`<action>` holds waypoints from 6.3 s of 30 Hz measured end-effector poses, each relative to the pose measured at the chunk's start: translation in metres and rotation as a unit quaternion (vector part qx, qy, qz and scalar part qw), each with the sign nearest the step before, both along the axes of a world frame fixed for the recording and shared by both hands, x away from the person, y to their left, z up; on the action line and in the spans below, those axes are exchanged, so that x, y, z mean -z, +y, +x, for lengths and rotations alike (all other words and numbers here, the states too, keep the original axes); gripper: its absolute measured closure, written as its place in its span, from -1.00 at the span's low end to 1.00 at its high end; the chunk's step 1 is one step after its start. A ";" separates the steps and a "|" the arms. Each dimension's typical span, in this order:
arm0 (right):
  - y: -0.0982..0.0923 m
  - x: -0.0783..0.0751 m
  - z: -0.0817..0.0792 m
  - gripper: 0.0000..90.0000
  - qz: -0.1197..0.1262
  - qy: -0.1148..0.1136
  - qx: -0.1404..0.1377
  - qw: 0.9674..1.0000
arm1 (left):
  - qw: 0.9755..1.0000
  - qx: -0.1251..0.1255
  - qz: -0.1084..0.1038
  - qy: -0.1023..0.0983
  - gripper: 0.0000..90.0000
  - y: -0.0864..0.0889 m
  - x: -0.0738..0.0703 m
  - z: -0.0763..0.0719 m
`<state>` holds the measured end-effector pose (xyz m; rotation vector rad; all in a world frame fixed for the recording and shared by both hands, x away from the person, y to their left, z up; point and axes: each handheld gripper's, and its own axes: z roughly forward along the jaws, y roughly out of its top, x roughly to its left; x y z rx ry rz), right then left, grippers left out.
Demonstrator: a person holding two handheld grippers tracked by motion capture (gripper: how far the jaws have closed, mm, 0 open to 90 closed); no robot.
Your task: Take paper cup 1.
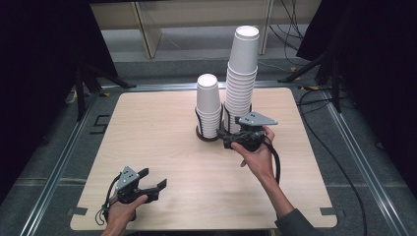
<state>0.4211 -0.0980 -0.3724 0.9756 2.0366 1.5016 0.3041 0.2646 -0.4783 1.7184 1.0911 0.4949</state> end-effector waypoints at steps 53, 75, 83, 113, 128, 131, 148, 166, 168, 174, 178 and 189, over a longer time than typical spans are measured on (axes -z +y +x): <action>0.055 -0.027 0.074 -0.60 0.002 0.002 0.029 1.000 | 1.000 0.001 -0.004 0.003 -0.68 0.002 -0.001 0.000; 0.071 -0.027 0.084 -0.56 -0.015 -0.004 0.094 0.995 | 1.000 0.007 -0.009 -0.004 -0.68 0.003 -0.001 0.001; 0.076 -0.025 0.085 -0.59 0.000 0.011 0.111 0.994 | 1.000 0.004 0.001 0.002 -0.68 0.003 -0.002 -0.001; 0.089 -0.027 0.090 -0.57 0.006 0.014 0.154 0.988 | 1.000 0.004 -0.006 -0.002 -0.68 0.002 -0.002 0.000; 0.085 -0.067 0.082 -0.54 0.037 -0.021 0.144 0.989 | 1.000 0.011 -0.007 -0.001 -0.68 0.001 -0.001 0.000; 0.083 -0.077 0.080 -0.54 0.037 -0.032 0.138 0.989 | 1.000 0.009 0.001 0.004 -0.68 0.002 -0.002 0.000; 0.053 -0.141 0.047 -0.54 0.081 -0.071 0.070 0.992 | 1.000 0.012 -0.004 0.001 -0.68 0.002 0.000 0.001; 0.057 -0.080 -0.005 -0.54 0.059 -0.034 -0.060 0.996 | 0.999 0.020 -0.023 -0.041 -0.68 0.000 -0.005 0.000; 0.061 -0.069 -0.009 -0.54 0.062 -0.024 -0.072 0.995 | 0.999 0.022 -0.020 -0.043 -0.68 0.001 -0.006 -0.001; 0.062 -0.045 -0.012 -0.54 0.048 -0.020 -0.085 0.995 | 0.999 0.020 -0.016 -0.042 -0.68 0.000 -0.006 -0.001; 0.064 -0.031 -0.012 -0.54 0.049 -0.007 -0.096 0.994 | 0.998 0.023 -0.018 -0.048 -0.68 -0.001 -0.006 -0.001; 0.070 0.002 -0.011 -0.54 0.052 0.028 -0.119 0.991 | 0.998 0.029 -0.019 -0.061 -0.68 -0.001 -0.007 -0.001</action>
